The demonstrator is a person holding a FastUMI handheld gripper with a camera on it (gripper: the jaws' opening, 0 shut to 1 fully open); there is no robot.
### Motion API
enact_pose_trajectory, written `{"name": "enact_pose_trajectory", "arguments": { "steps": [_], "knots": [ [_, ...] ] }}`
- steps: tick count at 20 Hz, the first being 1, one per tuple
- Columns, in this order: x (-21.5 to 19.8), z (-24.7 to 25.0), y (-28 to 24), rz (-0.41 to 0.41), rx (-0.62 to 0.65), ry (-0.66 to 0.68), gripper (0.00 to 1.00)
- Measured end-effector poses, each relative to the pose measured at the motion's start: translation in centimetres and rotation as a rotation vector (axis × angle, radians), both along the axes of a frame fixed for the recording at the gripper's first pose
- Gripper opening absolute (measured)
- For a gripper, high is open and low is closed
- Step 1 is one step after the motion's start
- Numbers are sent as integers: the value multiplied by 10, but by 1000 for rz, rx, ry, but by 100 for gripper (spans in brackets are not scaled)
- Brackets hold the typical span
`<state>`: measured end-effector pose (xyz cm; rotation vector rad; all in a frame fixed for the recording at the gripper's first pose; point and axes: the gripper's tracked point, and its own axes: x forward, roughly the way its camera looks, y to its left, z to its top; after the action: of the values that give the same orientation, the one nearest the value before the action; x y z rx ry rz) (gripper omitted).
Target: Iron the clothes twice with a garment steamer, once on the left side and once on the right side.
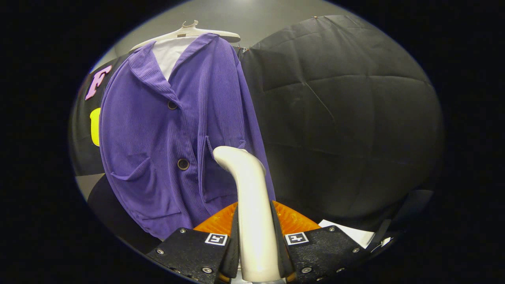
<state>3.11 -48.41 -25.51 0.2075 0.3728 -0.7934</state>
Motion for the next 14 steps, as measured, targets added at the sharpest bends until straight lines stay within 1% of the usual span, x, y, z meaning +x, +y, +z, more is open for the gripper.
{"name": "enact_pose_trajectory", "arguments": {
  "steps": [3, 6, 7, 10, 14],
  "knots": [
    [-15, -23, 14, -7, 51, 20, 39],
    [-16, -52, 31, 31, 80, 94, 39],
    [-14, -56, 37, 35, 87, 101, 39],
    [-21, -60, 59, 36, 145, 58, 39],
    [-29, -69, 89, 53, 161, 79, 39]
  ]
}}
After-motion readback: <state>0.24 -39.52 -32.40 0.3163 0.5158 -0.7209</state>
